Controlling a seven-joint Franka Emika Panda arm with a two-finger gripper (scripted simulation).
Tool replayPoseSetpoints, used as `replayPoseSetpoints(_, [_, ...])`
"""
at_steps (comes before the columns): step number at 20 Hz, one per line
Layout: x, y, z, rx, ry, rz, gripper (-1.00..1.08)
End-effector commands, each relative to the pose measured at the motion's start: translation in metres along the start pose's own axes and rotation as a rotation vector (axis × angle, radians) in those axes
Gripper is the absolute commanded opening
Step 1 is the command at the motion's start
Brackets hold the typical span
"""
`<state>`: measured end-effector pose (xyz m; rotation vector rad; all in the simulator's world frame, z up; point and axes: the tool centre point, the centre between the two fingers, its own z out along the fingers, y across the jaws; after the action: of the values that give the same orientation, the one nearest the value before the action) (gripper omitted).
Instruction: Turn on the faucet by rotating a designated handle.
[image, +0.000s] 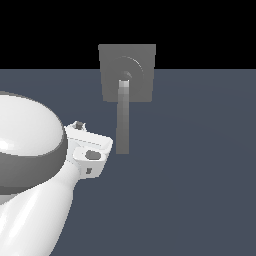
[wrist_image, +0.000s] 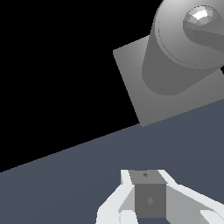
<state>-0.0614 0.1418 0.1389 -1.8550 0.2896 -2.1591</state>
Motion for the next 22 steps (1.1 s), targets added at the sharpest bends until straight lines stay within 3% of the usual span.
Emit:
replayPoseSetpoints(1, [-0.012, 0.028, -0.007, -0.041, -0.047, -0.108, -1.0])
replayPoseSetpoints(9, [-0.027, 0.078, -0.023, -0.111, -0.13, -0.291, -1.0])
replayPoseSetpoints(16, [-0.028, 0.081, -0.024, -0.116, -0.136, -0.304, -1.0])
replayPoseSetpoints(22, [-0.019, 0.103, -0.026, -0.116, -0.137, -0.304, -1.0])
